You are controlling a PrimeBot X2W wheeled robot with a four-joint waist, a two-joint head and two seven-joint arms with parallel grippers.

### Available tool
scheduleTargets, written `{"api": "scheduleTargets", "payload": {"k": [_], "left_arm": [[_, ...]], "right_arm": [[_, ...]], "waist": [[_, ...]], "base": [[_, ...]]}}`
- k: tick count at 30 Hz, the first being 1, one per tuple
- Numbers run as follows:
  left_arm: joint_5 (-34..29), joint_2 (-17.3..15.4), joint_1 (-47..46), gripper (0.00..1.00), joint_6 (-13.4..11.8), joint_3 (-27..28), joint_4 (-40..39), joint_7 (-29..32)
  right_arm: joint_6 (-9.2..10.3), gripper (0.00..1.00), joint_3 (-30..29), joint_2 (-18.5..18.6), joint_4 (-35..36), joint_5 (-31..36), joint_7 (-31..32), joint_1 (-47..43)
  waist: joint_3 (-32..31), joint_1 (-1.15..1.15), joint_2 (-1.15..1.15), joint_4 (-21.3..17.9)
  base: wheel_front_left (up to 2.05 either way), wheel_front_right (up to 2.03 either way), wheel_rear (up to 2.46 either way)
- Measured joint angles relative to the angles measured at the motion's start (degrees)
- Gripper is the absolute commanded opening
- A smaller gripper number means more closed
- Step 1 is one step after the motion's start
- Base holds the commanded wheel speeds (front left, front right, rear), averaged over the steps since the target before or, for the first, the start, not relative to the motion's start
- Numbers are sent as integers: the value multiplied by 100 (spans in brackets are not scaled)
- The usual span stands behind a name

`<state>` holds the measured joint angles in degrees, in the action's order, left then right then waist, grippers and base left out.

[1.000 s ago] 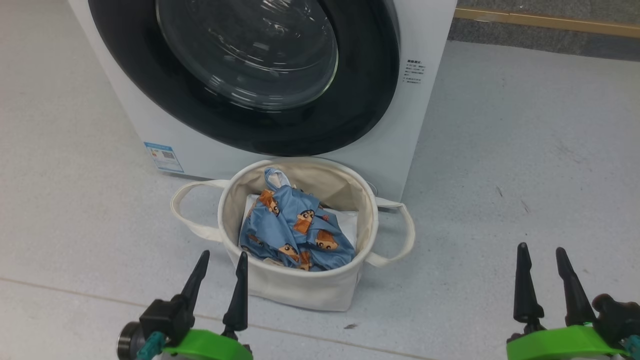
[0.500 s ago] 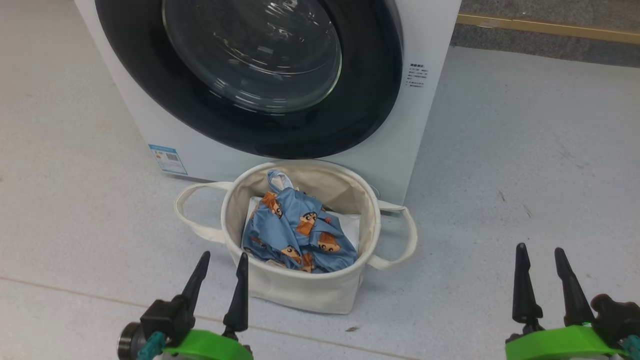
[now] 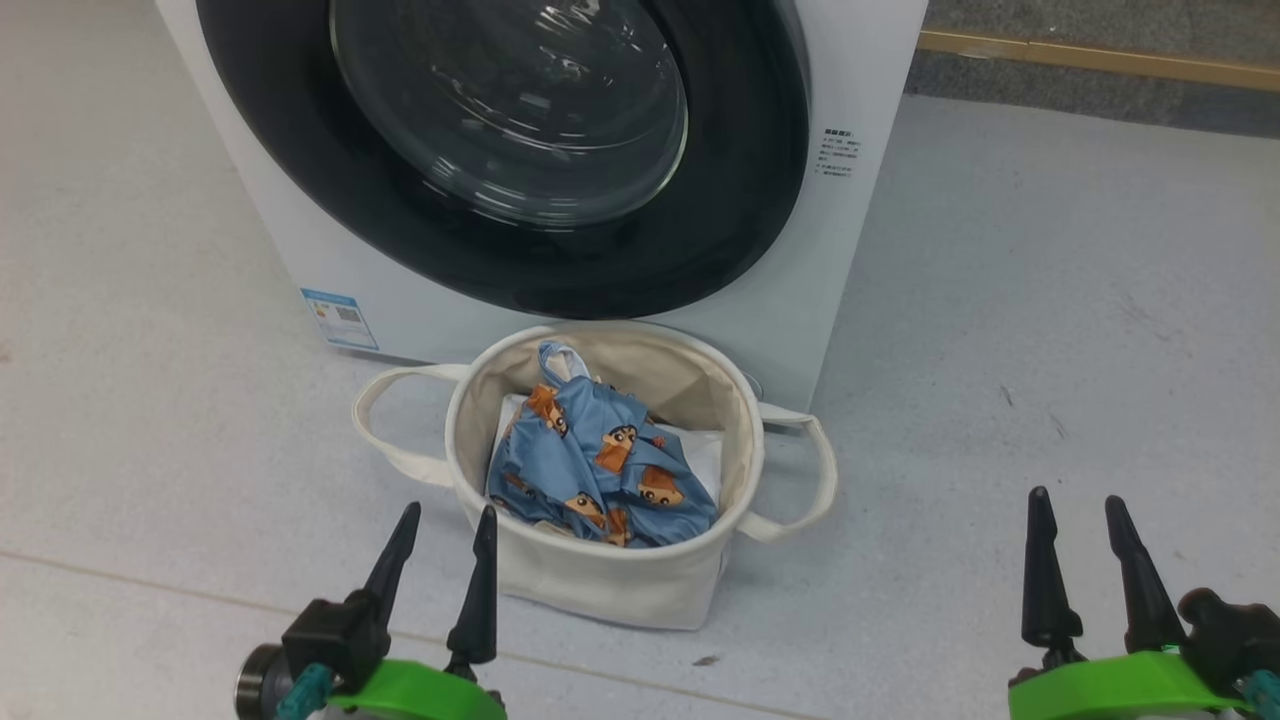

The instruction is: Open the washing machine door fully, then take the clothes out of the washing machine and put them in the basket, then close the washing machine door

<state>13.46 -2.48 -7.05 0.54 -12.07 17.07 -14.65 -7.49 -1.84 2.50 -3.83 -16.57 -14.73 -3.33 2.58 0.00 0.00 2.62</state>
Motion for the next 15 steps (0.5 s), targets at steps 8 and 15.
{"api": "scheduleTargets", "payload": {"k": [8, 15], "left_arm": [[0, 0, 15, 100, 0, -1, -2, 0], [1, 0, 25, 100, 0, -11, -1, 0]], "right_arm": [[0, 100, 1, 0, -22, 0, 0, -20], [0, 100, 8, -1, -36, 2, 0, -31]], "waist": [[-85, 0, 0, 11], [-152, 0, 0, -6]], "base": [[0, 0, 0], [0, 0, 0]]}}
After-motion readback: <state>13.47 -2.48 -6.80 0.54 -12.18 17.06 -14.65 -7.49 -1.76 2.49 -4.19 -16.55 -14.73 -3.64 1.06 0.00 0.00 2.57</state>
